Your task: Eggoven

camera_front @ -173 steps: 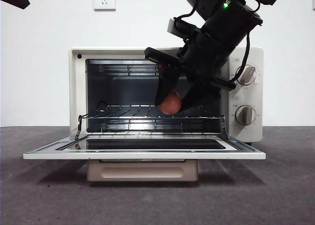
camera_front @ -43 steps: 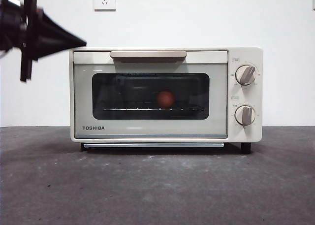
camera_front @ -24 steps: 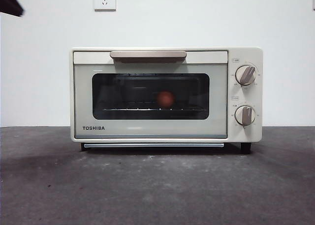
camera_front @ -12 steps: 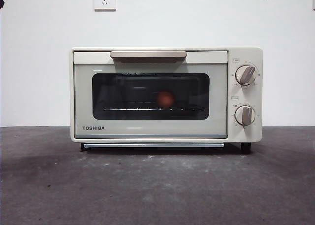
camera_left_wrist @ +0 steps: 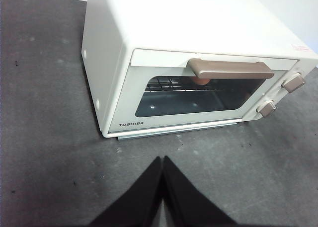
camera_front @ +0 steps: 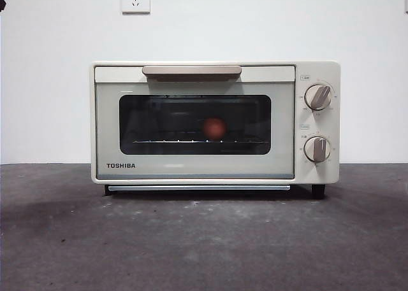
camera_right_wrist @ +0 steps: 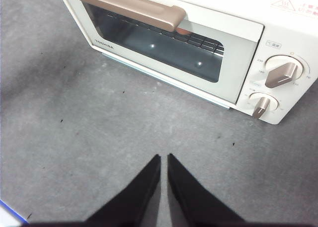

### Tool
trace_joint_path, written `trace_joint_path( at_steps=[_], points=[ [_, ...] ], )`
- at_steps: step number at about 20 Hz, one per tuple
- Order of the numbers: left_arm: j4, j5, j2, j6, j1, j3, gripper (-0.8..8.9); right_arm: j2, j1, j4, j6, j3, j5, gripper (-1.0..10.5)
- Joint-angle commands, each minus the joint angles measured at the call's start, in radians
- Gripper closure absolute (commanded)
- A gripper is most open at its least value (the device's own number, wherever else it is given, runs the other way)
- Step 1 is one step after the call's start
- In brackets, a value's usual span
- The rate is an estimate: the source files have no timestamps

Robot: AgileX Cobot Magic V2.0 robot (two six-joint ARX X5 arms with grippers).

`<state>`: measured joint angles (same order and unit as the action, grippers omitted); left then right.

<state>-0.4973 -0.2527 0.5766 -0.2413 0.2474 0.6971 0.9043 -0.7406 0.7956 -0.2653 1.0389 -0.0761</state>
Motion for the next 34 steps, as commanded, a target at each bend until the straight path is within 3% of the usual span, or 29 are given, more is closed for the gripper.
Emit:
trace_joint_path(
  at_steps=[1,2,6,9,12,15,24,27,34],
  points=[
    [0.013,0.002,0.005,0.017,0.004,0.016,8.06,0.004,-0.009,-0.010,0.008,0.016,-0.004,9.4],
    [0.015,0.002,0.005,0.017,0.004,0.016,8.06,0.003,-0.009,-0.010,0.008,0.016,-0.004,9.4],
    [0.051,0.036,-0.057,0.262,-0.038,-0.002,8.06,0.001,-0.009,-0.010,0.008,0.016,-0.004,9.4],
    [0.230,0.057,-0.183,0.309,-0.148,-0.114,8.06,0.001,-0.009,-0.010,0.008,0.016,-0.004,9.4],
    [0.411,0.136,-0.299,0.311,-0.238,-0.282,8.06,0.001,-0.009,-0.010,0.008,0.016,-0.004,9.4],
    [0.481,0.146,-0.414,0.281,-0.291,-0.448,8.06,0.000,-0.009,-0.010,0.008,0.016,-0.004,9.4],
    [0.404,0.146,-0.574,0.272,-0.308,-0.690,8.06,0.001,-0.009,-0.010,0.008,0.016,-0.004,9.4],
    [0.318,0.146,-0.574,0.278,-0.308,-0.694,8.06,0.001,-0.009,-0.010,0.008,0.016,-0.004,9.4],
    [0.326,0.145,-0.574,0.277,-0.308,-0.694,8.06,0.001,-0.009,-0.010,0.008,0.016,-0.004,9.4]
  ],
)
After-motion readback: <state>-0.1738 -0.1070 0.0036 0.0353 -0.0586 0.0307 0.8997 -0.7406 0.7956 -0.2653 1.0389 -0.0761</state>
